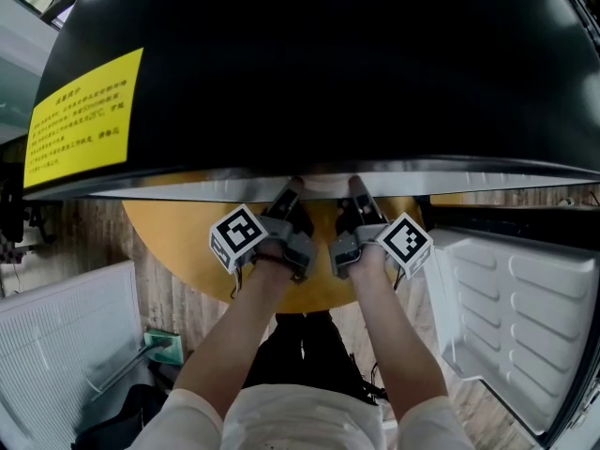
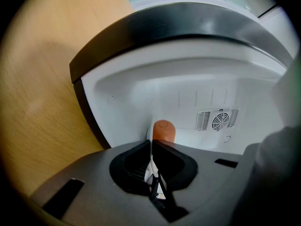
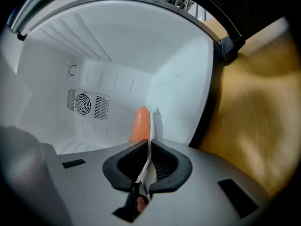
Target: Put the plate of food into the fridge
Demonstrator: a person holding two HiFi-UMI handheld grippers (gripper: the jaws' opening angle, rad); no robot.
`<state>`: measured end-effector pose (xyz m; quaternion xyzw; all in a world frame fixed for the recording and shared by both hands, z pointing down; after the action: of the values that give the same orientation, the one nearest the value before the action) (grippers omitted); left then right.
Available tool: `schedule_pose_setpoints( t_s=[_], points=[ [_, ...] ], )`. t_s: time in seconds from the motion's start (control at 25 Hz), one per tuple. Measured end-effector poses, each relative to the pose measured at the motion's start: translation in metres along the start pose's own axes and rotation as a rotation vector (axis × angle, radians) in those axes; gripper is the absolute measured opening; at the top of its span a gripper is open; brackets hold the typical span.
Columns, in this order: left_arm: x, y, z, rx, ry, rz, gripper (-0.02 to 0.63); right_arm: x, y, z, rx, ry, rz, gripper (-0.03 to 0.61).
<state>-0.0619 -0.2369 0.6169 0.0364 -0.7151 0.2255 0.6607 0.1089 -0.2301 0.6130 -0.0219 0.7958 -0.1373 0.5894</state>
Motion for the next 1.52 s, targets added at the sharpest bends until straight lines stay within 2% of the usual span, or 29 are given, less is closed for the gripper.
schedule_pose_setpoints(
  t_s=[0.2,0.32,0.44,1.04,1.32,1.52],
  points=[
    [-0.002,0.002,0.000,0.011,-0.017,0.002,0.045,0.002,0.001,-0.001,0.004,0.034,-0.005,0.034],
    [-0.003,0.003,-0.001,0.023,-0.018,0.003,0.075,0.003,0.003,-0.002,0.005,0.040,-0.006,0.062],
    [-0.002,0.005,-0.003,0.029,-0.021,0.010,0.078,0.003,0.005,-0.002,0.000,0.050,-0.022,0.080],
    [-0.004,0.026,-0.004,0.046,-0.043,0.004,0.084,0.002,0.032,-0.008,-0.003,0.023,-0.070,0.081],
    [-0.009,0.052,-0.005,0.058,-0.067,-0.025,0.053,0.006,0.055,-0.010,0.013,0.029,-0.058,0.048],
    [-0.021,0.075,-0.010,0.087,-0.132,-0.060,0.025,0.018,0.077,-0.014,0.040,0.051,-0.036,0.026]
  ],
)
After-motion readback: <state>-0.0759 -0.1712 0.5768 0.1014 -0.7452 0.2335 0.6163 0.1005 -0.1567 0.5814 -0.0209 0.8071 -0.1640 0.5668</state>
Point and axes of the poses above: the fingertips, and each gripper's own axes: y backward along the fingers, x to its left, z out of its top, the point moved 5 cm from there along y, backward along the fingers, and after that the axes turned 13 degrees about -x, right-handed, at the moved point
